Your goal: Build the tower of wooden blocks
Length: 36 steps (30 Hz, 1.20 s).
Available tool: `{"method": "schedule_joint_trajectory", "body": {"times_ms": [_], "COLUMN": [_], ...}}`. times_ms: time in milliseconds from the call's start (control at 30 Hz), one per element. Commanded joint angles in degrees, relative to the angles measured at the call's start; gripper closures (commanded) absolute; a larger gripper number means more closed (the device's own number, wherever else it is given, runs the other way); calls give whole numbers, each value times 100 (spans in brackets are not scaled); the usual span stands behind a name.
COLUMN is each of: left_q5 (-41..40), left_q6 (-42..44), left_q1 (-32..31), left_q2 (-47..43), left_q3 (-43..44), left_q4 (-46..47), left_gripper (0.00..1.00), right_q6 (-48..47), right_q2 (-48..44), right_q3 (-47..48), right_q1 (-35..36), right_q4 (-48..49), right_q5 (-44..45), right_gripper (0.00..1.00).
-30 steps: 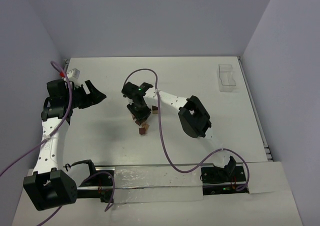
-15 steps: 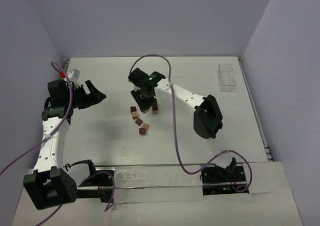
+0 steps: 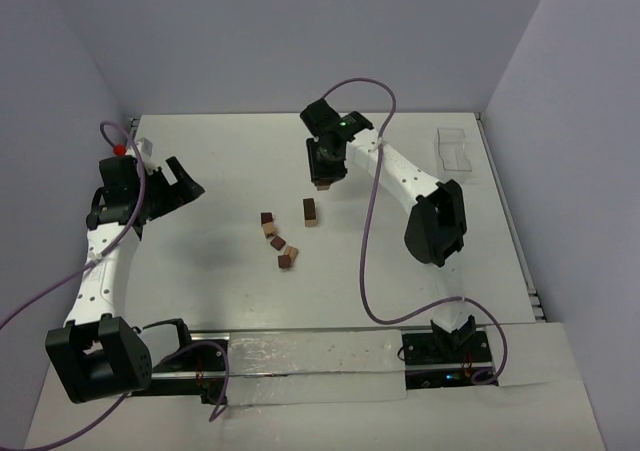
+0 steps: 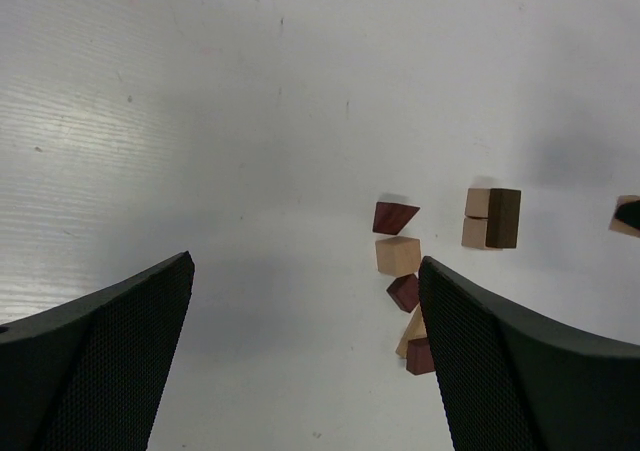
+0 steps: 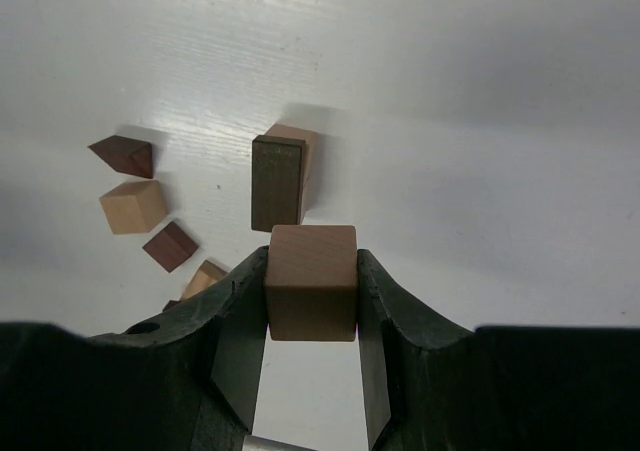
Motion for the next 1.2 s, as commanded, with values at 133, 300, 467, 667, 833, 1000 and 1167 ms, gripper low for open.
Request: {"method": "schedule_joint_trajectory", "body": {"times_ms": [133, 300, 467, 667, 833, 1000, 1167], "left_q5": [-270, -296, -348, -333, -303, -284, -277], "left_q6": [-114, -145, -148, -154, -160, -164, -172], "left_q1": [30, 34, 30, 30, 30, 30, 30], "left_q2": [-105, -66, -66, -100, -75, -33, -17], "left_q3": [186, 199, 196, 160, 137, 164, 157], "left_q4": [147, 177, 176, 203, 235, 216, 217], "left_gripper": [1, 1, 1, 1, 1, 1, 1], "right_q6": [205, 197, 183, 185, 209, 224, 232], "right_q2": [507, 719, 915, 1092, 1161, 1243, 1310], "right_q3": [676, 710, 829, 903, 895, 892, 909], "right_q1": [70, 134, 249, 341, 416, 448, 448], "right_q4": [-157, -144, -153, -153, -153, -153, -153], "right_q5": [82, 56, 19, 45, 82, 32, 47], "right_gripper": [100, 100, 100, 100, 100, 100, 97]}}
